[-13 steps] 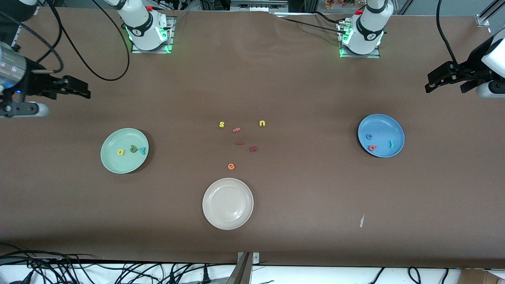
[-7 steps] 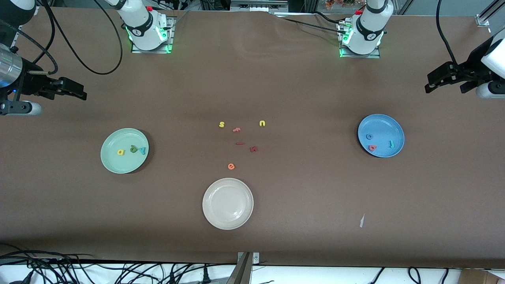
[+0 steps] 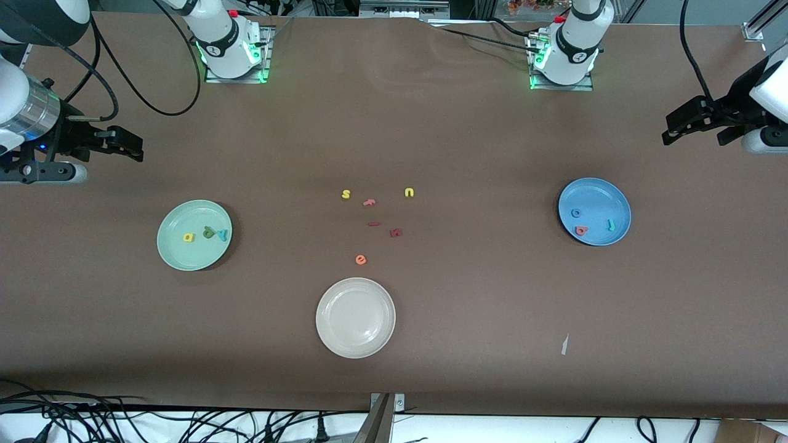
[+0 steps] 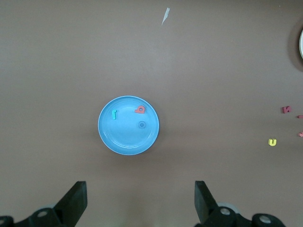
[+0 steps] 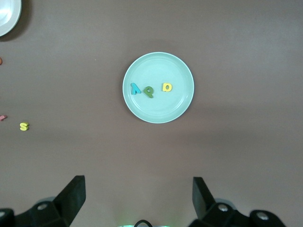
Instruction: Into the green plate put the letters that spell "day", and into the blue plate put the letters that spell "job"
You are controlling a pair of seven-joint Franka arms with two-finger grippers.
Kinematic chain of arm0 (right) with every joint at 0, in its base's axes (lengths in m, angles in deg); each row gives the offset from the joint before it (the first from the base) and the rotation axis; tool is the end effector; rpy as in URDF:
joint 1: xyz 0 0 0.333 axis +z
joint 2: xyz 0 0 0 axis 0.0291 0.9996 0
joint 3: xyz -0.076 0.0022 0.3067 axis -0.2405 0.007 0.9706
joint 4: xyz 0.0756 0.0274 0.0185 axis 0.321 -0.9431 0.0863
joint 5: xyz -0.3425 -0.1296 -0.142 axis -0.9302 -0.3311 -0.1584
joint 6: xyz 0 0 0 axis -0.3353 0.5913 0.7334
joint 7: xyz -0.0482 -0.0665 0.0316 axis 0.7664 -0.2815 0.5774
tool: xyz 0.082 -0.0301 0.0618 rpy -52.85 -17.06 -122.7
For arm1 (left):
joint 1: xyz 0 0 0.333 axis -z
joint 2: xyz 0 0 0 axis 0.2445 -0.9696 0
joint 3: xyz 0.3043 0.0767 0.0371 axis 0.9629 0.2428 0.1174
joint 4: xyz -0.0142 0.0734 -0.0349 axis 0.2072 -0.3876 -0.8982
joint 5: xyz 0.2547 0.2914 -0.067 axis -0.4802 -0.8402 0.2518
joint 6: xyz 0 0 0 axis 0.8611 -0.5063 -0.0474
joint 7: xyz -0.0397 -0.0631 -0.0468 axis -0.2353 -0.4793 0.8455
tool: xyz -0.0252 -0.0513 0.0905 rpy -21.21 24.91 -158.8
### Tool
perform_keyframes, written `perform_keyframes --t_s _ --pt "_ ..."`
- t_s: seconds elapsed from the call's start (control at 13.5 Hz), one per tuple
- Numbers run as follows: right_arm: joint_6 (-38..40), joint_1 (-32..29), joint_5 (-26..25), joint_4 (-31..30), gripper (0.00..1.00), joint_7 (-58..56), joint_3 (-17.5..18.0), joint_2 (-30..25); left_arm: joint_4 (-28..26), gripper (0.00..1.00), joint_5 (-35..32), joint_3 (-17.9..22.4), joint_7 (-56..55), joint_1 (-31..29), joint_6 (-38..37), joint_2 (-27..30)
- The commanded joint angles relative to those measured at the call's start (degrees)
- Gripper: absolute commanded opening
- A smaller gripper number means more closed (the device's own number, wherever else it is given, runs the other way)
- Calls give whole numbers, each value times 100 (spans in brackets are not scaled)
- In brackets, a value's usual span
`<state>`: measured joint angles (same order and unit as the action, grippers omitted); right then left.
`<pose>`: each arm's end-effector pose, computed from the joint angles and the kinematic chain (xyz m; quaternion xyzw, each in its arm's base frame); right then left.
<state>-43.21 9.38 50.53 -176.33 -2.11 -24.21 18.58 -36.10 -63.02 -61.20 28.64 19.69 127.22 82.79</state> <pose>0.5703 0.0417 0.5741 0.9978 0.0147 -0.0592 0.0276 0.5461 -0.0237 0.6393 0.9993 0.0176 -0.0274 0.0185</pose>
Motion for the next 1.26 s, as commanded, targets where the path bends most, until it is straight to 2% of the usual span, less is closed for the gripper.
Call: perform_keyframes --t_s 0.0,0.67,1.19 --pt "-89 -7 8 -137 100 62 1 -114 191 100 58 -12 -30 -17 -129 -85" --pt "-81 -7 17 -137 100 62 -7 -106 235 100 41 -12 -39 18 -129 -102" --pt "-81 -16 17 -146 100 62 -7 -106 235 100 -47 -21 -38 44 -129 -348"
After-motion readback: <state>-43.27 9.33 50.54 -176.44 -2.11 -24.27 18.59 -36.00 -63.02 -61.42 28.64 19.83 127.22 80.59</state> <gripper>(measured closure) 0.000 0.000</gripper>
